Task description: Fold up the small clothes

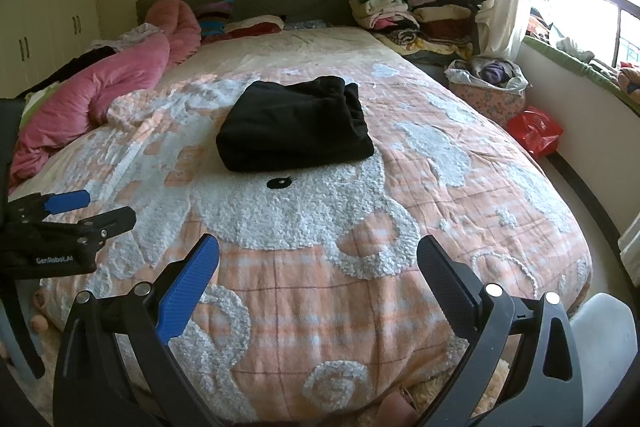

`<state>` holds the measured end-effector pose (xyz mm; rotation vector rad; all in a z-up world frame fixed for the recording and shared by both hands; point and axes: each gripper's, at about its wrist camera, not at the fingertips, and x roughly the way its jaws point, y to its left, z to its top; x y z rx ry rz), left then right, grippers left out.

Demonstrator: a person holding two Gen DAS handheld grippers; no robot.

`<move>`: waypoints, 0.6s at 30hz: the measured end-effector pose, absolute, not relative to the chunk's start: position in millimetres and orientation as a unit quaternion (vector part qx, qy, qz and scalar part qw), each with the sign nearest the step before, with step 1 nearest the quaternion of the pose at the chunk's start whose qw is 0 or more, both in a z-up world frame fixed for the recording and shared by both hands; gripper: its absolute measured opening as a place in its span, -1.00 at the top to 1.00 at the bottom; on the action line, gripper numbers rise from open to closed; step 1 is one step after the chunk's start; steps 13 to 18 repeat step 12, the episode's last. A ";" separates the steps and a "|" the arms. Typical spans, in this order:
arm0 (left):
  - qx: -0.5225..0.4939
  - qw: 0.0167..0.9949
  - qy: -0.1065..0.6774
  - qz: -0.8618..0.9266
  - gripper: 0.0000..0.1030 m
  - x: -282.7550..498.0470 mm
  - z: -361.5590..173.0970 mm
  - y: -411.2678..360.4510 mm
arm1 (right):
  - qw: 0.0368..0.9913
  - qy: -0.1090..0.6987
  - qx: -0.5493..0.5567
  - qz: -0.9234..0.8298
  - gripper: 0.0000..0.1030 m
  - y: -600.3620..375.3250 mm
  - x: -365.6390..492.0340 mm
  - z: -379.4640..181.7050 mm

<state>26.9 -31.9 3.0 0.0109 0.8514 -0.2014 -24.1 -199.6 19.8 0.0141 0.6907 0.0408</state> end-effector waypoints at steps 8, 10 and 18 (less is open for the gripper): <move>-0.079 0.899 0.419 -0.096 -0.82 46.5 21.4 5.5 | 0.939 0.332 0.074 -0.056 -0.91 -255.2 -38.7 24.2; -0.111 0.902 0.410 -0.077 -0.82 54.4 38.3 34.3 | 0.935 0.322 0.100 -0.112 -0.91 -295.3 -51.8 25.7; -0.138 0.913 0.382 -0.041 -0.82 57.6 65.3 76.8 | 0.924 0.310 0.116 -0.191 -0.91 -344.9 -71.7 25.5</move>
